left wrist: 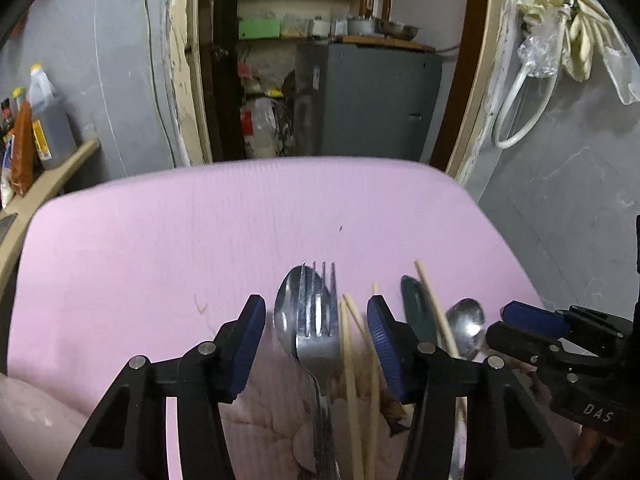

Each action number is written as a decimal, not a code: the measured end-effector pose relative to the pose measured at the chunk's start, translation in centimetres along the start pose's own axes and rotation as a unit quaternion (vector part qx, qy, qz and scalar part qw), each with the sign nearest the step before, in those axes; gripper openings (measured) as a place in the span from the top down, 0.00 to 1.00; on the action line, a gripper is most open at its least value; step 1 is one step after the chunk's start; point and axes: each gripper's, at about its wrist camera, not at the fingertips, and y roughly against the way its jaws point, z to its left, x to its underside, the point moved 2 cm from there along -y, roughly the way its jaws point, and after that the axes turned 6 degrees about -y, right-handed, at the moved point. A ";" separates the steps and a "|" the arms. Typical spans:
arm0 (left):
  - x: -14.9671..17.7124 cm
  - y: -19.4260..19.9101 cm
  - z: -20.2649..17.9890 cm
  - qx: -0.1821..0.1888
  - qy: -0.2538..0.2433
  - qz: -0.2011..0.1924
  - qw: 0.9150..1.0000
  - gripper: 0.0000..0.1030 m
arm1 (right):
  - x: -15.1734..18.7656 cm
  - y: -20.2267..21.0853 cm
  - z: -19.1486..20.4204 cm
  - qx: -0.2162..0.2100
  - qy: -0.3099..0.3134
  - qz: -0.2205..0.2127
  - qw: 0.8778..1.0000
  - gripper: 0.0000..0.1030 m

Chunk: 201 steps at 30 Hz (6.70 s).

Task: Organize utensils
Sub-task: 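Lower the left gripper onto the metal fork in the pile, then close the left gripper on the fork and lift it, then carry the fork over the white caddy and release it inside, then move the left gripper from the caddy down onto the metal spoon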

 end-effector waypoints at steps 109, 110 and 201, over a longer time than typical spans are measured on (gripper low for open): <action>0.1 34.1 18.1 -0.011 0.026 -0.240 0.970 0.79 | -3.5 21.7 34.3 0.063 0.219 -0.341 0.912 0.98; 0.2 34.0 19.1 -0.019 0.035 -0.246 0.968 0.79 | -3.4 21.5 34.7 0.063 0.222 -0.341 0.911 0.98; 0.9 26.1 6.8 -0.056 0.012 -0.247 0.967 0.00 | -0.8 25.7 14.5 0.146 0.074 -0.331 0.929 0.01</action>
